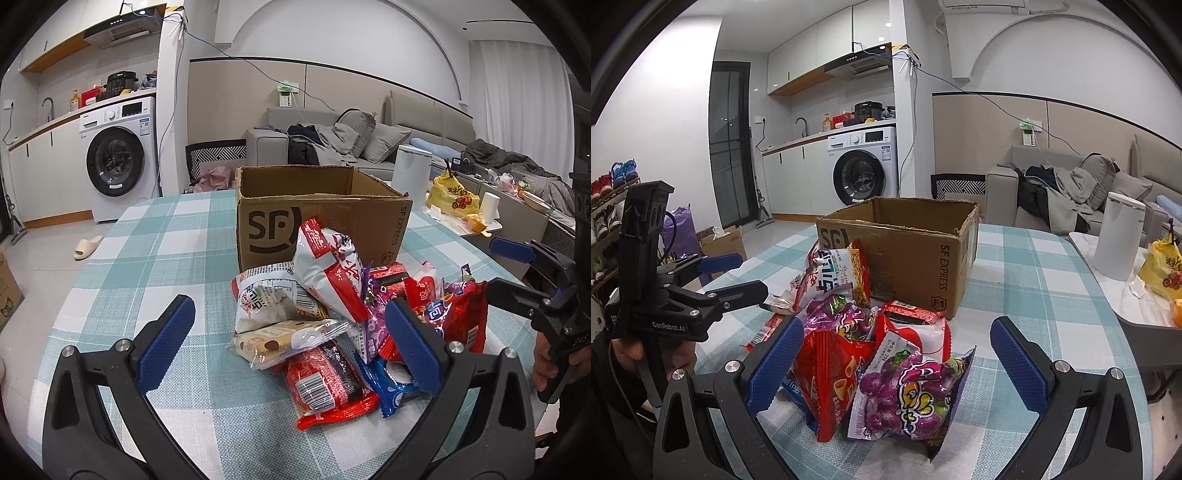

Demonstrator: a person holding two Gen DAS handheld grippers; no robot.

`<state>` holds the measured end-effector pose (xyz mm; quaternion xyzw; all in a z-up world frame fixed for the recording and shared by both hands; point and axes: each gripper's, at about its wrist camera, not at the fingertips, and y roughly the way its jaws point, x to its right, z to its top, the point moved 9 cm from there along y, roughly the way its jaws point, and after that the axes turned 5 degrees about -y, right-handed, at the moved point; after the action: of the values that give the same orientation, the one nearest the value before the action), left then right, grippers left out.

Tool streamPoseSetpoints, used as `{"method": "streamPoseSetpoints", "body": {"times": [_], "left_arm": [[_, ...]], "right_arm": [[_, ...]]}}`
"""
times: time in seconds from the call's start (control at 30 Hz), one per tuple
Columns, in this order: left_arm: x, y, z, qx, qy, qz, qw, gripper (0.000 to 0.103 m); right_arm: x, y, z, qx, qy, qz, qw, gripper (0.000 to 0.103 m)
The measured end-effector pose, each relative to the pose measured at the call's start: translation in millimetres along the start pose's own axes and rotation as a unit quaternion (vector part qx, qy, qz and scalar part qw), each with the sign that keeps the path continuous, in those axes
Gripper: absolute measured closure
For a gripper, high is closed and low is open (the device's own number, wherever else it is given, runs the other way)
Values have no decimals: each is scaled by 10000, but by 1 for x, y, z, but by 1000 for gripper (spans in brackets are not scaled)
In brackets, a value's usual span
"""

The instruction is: Organize snacks

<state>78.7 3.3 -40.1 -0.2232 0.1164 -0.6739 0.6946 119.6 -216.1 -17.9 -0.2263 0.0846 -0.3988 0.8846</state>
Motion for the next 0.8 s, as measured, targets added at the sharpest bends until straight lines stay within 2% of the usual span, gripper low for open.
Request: {"method": "streamPoseSetpoints", "body": {"times": [0.33, 0.8], "left_arm": [[0, 0, -2, -6, 38, 12, 10000, 1], [1, 1, -1, -13, 15, 17, 10000, 1]], "right_arm": [[6, -3, 0, 0, 79, -173, 9998, 0], [8, -3, 1, 5, 112, -204, 9997, 0]]}}
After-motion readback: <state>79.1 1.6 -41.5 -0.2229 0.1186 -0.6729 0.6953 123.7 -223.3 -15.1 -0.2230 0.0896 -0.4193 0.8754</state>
